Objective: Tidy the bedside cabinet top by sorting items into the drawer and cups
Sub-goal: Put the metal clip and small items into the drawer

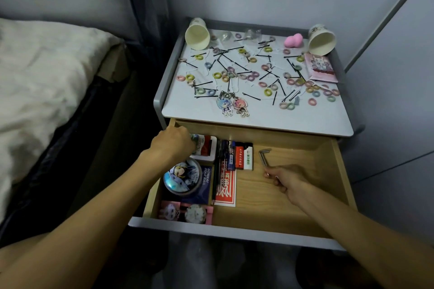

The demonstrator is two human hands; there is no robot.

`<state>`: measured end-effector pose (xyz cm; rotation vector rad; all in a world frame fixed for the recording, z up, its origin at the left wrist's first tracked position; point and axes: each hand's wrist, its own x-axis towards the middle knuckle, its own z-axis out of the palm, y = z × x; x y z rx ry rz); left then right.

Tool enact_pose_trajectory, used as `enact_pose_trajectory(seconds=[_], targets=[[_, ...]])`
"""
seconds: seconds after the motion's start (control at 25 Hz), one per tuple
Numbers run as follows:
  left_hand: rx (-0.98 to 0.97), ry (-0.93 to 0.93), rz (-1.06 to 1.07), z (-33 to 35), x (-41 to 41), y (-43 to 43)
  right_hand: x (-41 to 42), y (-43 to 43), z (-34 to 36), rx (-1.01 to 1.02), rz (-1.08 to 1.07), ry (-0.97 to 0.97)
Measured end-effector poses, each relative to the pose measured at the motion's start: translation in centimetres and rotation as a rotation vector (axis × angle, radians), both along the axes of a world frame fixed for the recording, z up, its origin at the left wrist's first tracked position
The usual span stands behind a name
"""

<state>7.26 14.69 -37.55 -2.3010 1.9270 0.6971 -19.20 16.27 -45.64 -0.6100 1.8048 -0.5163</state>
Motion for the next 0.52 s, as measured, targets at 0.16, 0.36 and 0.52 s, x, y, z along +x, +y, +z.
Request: enact_pose_trajectory(seconds=[0.16, 0.36, 0.52], targets=[[-0.010, -0.061, -0.030, -0.1, -0.2, -0.1, 1.2, -0.7, 0.0, -0.096, 0.063, 0.088], [-0.019, -0.091, -0.046, -0.2, -0.2, -0.3, 1.6, -1.4, -0.8, -0.174, 0.337, 0.400], [-0.015, -0.111, -0.052, -0.3, -0.3, -0.3, 1.7, -2.3, -0.3, -0.173, 0.538, 0.461]])
